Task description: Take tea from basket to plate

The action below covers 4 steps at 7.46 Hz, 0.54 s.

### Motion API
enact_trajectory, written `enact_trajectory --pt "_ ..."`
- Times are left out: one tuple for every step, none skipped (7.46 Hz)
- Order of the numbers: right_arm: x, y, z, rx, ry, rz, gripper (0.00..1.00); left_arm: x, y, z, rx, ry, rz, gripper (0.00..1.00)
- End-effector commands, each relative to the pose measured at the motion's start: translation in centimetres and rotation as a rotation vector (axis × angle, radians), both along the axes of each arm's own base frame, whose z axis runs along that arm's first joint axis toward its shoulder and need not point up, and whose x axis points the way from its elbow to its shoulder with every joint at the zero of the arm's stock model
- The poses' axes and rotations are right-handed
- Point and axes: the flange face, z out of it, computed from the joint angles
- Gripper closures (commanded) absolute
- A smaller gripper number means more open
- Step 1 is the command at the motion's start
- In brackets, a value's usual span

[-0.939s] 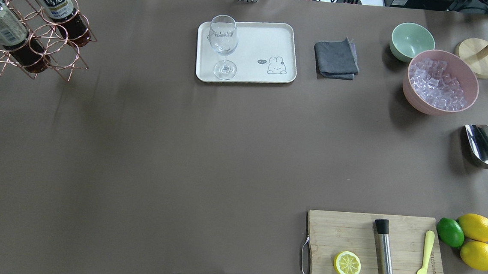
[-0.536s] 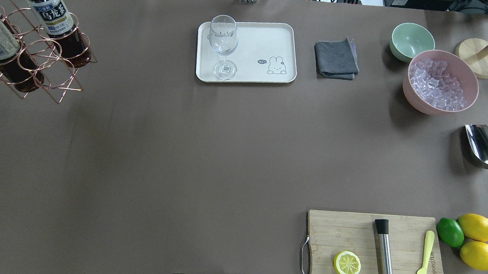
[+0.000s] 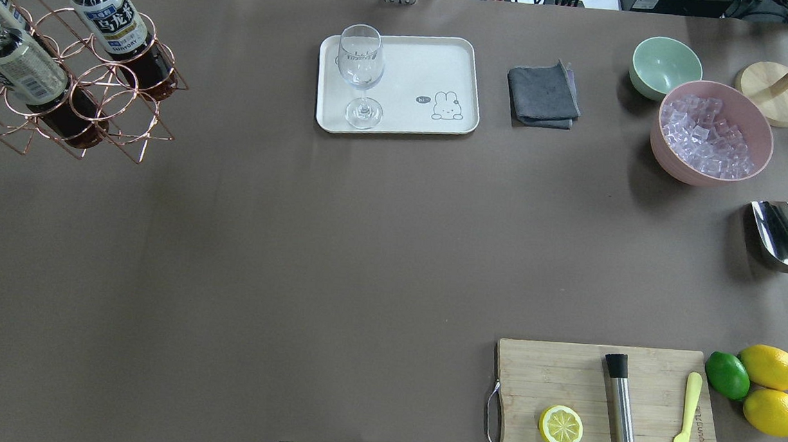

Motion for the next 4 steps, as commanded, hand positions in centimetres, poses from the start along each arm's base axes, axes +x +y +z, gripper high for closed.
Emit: enact_trajectory --pt "0.3 1.0 1.2 -0.026 0.002 0.000 0.00 3.5 1.4 -1.9 0.053 0.052 0.071 1.00" --pt "0.4 1.4 1.4 -0.030 0.003 0.000 0.00 4.4 1.8 -2.9 0.049 0.116 0.087 1.00" --pt "0.4 1.5 0.4 -0.011 -0.006 0.000 0.00 5.9 2.3 -3.8 0.024 0.163 0.071 1.00" --pt "0.5 1.6 0.2 -0.004 -0.004 -0.001 0.00 6.5 2.3 -4.5 0.045 0.186 0.059 1.00"
